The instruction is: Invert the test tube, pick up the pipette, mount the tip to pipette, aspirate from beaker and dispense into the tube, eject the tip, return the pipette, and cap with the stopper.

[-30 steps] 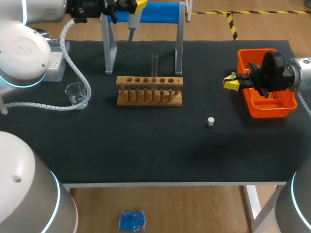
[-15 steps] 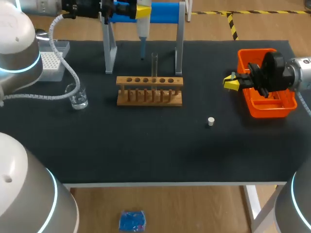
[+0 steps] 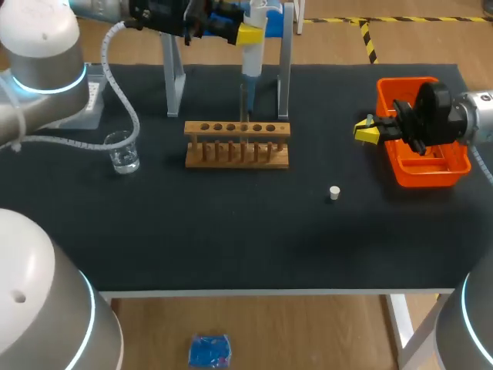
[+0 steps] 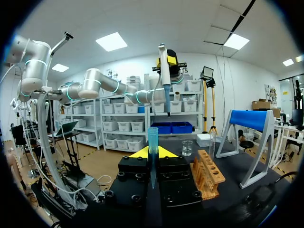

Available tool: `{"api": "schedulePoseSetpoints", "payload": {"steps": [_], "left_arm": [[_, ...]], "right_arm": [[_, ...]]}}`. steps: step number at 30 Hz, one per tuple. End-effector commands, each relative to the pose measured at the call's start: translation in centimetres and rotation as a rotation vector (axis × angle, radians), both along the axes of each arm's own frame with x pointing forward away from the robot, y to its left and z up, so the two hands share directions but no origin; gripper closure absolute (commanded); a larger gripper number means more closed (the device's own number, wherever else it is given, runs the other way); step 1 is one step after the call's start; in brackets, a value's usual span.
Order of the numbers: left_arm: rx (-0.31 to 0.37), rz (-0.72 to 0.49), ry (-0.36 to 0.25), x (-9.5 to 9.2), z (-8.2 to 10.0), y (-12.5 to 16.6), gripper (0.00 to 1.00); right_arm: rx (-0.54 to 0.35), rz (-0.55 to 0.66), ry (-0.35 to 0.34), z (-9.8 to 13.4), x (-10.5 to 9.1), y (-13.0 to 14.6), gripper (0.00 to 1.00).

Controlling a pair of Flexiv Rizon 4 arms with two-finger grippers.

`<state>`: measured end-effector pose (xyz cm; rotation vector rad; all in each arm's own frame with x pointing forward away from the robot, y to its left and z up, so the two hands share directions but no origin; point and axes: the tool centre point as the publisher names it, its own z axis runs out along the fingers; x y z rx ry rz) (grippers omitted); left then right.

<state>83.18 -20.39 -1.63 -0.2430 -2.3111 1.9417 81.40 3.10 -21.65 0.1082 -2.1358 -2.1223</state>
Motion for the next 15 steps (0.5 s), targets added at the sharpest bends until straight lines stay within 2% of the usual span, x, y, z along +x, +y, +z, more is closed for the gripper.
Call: {"api": "schedulePoseSetpoints", "payload": {"steps": [1, 12, 15], "left_arm": [[0.011, 0.047, -0.006, -0.28, -0.25, -0.20, 1.00], [0.008, 0.132, -0.022, -0.57, -0.45, 0.50, 1.00], [0.030, 0.156, -0.028, -0.53, -0.34, 0.67, 1.00]], "right_arm": [[-0.002, 0.002, 0.001, 0.07, 0.01, -0.09, 1.00], [-0.002, 0.002, 0.001, 0.07, 0.01, -0.09, 1.00], [-0.002, 0.002, 0.001, 0.07, 0.01, -0.09, 1.00]]}}
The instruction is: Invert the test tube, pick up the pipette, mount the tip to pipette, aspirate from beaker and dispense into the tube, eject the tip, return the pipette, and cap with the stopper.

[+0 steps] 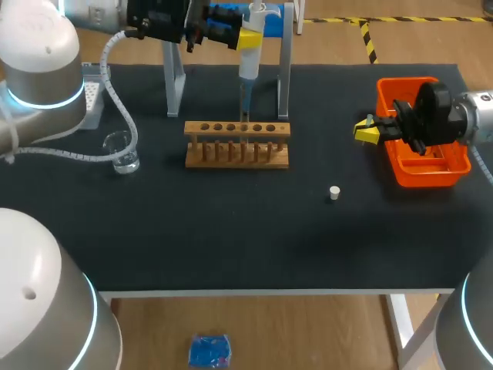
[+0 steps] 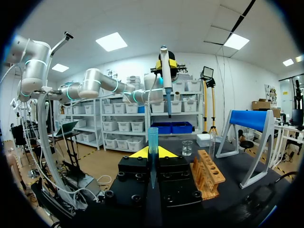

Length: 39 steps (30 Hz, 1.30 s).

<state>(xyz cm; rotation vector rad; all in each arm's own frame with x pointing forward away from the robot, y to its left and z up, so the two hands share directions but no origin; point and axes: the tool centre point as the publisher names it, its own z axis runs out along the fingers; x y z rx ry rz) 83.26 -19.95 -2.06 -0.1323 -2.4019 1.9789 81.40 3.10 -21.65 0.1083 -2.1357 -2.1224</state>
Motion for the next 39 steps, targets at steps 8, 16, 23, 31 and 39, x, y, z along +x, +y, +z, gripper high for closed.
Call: {"api": "schedulePoseSetpoints", "payload": {"steps": [8, 16, 23, 31, 39], "left_arm": [[0.003, 0.113, -0.035, -0.53, 0.38, 0.67, 1.00], [-0.005, 0.131, -0.037, -0.37, 0.27, 0.54, 1.00], [-0.002, 0.139, -0.039, -0.36, 0.30, 0.54, 1.00], [-0.002, 0.139, -0.039, -0.36, 0.30, 0.54, 1.00], [-0.002, 0.139, -0.039, -0.36, 0.30, 0.54, 1.00]], "right_arm": [[-0.002, 0.002, 0.001, 0.07, 0.01, -0.10, 1.00], [-0.002, 0.002, 0.001, 0.07, 0.01, -0.10, 1.00], [-0.002, 0.002, 0.001, 0.07, 0.01, -0.10, 1.00], [-0.002, 0.002, 0.001, 0.07, 0.01, -0.10, 1.00], [-0.002, 0.002, 0.001, 0.07, 0.01, -0.10, 1.00]]}}
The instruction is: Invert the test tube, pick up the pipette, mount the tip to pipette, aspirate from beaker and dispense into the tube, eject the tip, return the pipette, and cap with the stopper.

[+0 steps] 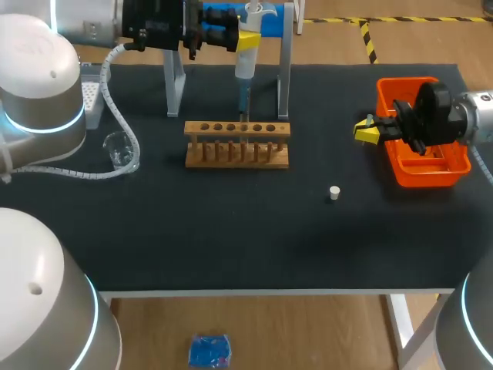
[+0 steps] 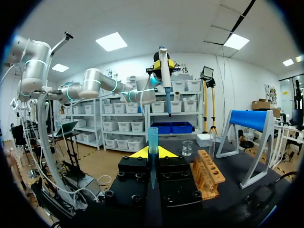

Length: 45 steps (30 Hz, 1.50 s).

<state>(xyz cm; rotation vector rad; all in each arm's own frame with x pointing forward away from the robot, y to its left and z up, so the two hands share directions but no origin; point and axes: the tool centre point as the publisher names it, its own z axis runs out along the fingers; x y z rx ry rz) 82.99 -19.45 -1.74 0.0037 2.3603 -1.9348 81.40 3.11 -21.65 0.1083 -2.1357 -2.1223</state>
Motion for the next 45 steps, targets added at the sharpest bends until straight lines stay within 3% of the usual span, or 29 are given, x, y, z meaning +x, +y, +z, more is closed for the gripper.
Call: {"api": "schedulePoseSetpoints", "payload": {"steps": [1, 13, 17, 29, 36, 45], "left_arm": [[-0.003, 0.001, -0.002, -0.1, 0.0, 0.0, 1.00], [-0.003, 0.001, -0.002, -0.1, 0.0, 0.0, 1.00], [-0.003, 0.001, -0.002, -0.1, 0.0, 0.0, 1.00], [-0.003, 0.001, -0.002, -0.1, 0.0, 0.0, 1.00], [-0.003, 0.001, -0.002, -0.1, 0.0, 0.0, 1.00], [-0.003, 0.001, -0.002, -0.1, 0.0, 0.0, 1.00]], "right_arm": [[-0.002, 0.002, 0.001, 0.1, 0.0, -0.1, 1.00], [-0.002, 0.002, 0.001, 0.1, 0.0, -0.1, 1.00], [-0.006, 0.029, -0.036, 0.4, -0.2, 1.2, 1.00], [-0.110, 0.078, -0.172, 0.2, -1.1, 5.9, 1.00], [-0.157, 0.073, -0.251, 0.1, 0.1, 9.6, 1.00], [-0.151, 0.083, -0.270, -0.3, 1.1, 14.0, 1.00]]}}
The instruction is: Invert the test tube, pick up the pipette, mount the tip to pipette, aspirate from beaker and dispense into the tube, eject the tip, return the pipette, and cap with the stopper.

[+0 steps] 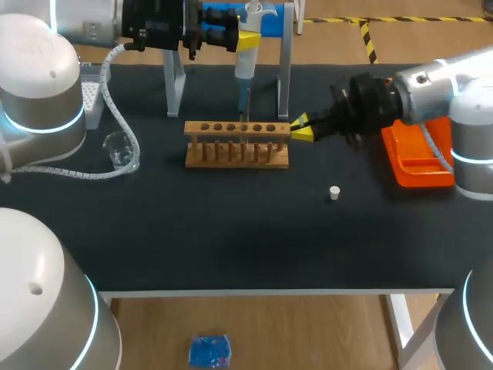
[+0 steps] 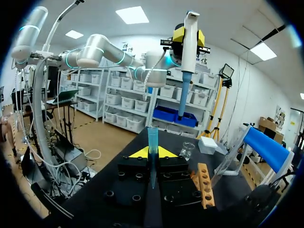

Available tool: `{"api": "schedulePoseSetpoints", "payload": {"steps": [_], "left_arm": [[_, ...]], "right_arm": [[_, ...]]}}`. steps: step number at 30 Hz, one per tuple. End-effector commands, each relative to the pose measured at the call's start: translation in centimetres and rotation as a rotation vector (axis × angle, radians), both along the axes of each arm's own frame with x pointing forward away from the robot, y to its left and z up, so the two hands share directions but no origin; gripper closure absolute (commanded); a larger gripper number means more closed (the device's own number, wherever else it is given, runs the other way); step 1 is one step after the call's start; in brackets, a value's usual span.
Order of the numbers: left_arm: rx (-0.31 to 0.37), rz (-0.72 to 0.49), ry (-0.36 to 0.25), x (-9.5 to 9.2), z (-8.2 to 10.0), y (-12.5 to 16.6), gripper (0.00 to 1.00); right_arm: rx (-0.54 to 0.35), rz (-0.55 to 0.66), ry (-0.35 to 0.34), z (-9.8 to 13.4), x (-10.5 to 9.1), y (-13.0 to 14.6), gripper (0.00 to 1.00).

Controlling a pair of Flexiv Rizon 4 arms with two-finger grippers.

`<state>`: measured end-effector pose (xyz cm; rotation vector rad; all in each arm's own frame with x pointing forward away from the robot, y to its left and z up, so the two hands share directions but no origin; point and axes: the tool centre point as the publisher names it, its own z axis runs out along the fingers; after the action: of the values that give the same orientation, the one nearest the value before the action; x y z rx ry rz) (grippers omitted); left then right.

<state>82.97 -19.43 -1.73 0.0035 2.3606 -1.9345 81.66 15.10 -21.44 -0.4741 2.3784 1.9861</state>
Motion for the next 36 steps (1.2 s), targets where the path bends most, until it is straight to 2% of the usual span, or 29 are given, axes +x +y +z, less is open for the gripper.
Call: {"api": "schedulePoseSetpoints", "payload": {"steps": [1, 20, 36], "left_arm": [[-0.003, 0.001, -0.002, -0.1, 0.0, 0.0, 1.00], [-0.003, 0.001, -0.002, -0.1, 0.0, 0.0, 1.00], [-0.003, 0.001, -0.002, -0.1, 0.0, 0.0, 1.00]], "right_arm": [[-0.002, 0.010, 0.000, -0.6, 1.0, 2.4, 1.00], [-0.038, -0.002, -0.053, -2.0, 3.1, 7.5, 1.00], [-0.032, 0.009, -0.069, -1.2, 3.2, 9.0, 1.00]]}}
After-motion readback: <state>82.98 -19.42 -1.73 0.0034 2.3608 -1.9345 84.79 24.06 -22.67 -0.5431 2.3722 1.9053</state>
